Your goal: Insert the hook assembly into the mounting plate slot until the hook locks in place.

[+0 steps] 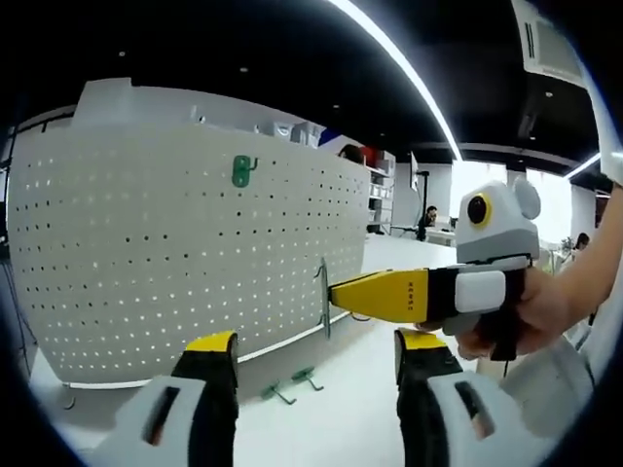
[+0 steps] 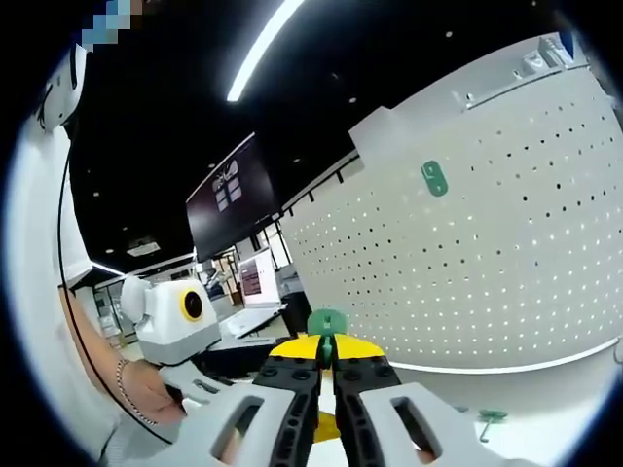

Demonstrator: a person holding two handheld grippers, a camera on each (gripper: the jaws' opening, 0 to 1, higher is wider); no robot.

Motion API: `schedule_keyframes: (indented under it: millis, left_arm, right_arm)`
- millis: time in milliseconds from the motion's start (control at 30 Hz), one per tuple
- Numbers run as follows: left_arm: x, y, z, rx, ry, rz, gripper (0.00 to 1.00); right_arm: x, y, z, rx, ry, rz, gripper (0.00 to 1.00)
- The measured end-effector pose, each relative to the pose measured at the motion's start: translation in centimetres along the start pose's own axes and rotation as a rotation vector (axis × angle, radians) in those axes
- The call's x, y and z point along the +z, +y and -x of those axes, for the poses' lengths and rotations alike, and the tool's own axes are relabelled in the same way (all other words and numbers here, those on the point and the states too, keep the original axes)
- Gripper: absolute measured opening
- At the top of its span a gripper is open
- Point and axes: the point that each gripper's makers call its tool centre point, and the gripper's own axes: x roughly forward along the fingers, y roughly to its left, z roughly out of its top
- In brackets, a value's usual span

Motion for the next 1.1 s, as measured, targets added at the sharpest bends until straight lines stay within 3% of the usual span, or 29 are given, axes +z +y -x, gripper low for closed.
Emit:
schedule_keyframes:
  millis: [133, 400, 800, 900, 1100]
  left_arm:
    - [-0.2, -0.1, 0.0, 0.001, 0.013, -0.005, 0.79]
    - [-0.1, -0.1, 0.0, 0.001, 0.016, -0.025, 0.79]
    - [-0.4, 0.2, 0.2, 0.009, 0.024, -0.011, 0.78]
    - [-0.4, 0.2, 0.3, 0.010, 0.021, -0.010, 0.78]
    - [-0.3, 0.2, 0.3, 0.009, 0.020, -0.008, 0.78]
  right_arm:
    - [-0.1, -0.1, 0.0, -0.004, 0.003, 0.004, 0.01]
    - [0.1, 0.0, -0.1, -0.012, 0.007, 0.031, 0.01]
    - [1.2, -3.2, 1.3, -0.194, -0.002, 0.110, 0.01]
    - [1.3, -4.8, 2.0, -0.278, 0.009, 0.146, 0.01]
    - [1.1, -5.7, 2.5, -0.327, 0.019, 0.131, 0.01]
